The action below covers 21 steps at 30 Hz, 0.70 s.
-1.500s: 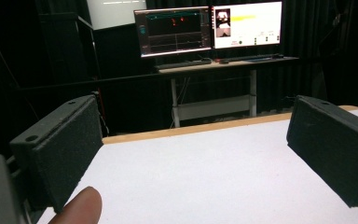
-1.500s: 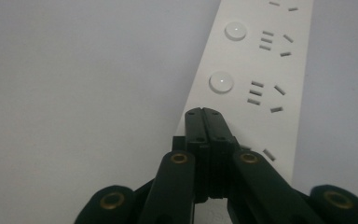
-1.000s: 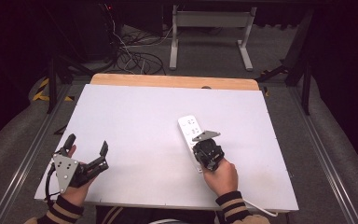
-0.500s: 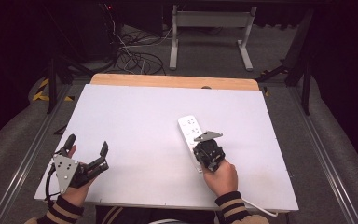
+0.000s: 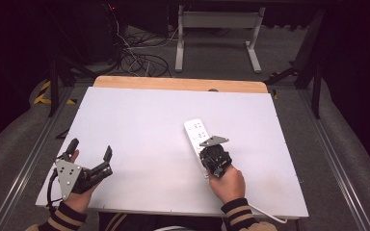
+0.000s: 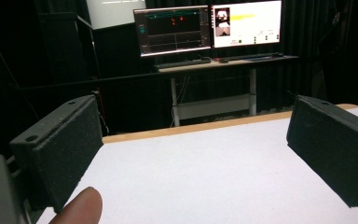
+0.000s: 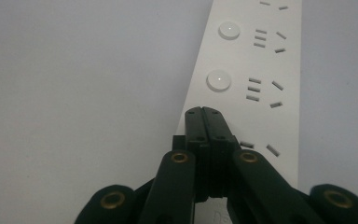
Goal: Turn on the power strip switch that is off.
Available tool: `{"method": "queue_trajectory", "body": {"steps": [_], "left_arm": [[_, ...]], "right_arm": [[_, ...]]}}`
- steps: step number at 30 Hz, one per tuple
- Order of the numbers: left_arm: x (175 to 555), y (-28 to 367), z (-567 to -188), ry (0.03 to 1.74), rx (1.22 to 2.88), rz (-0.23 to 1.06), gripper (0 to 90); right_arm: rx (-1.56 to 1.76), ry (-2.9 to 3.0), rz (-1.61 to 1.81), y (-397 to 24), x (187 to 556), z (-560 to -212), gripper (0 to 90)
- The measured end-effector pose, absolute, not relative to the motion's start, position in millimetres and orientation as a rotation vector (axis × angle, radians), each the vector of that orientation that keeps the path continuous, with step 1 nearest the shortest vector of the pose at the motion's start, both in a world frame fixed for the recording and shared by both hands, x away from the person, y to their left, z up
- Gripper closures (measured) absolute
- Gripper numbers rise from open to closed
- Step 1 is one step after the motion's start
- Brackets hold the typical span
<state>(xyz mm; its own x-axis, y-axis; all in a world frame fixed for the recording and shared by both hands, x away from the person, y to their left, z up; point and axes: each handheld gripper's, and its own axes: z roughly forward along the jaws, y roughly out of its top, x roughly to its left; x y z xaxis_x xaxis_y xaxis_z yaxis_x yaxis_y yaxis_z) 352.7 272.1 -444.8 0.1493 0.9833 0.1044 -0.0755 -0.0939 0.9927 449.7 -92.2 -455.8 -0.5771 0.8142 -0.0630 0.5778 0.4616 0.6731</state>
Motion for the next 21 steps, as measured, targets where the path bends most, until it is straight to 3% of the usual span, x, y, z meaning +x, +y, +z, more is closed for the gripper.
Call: {"method": "queue_trajectory", "body": {"steps": [21], "left_arm": [[353.5,271.0,-444.9,0.994,1.3,1.19,3.8]], "right_arm": [[1.183,2.341,0.874,-93.2,450.3,-455.7,90.0]]}}
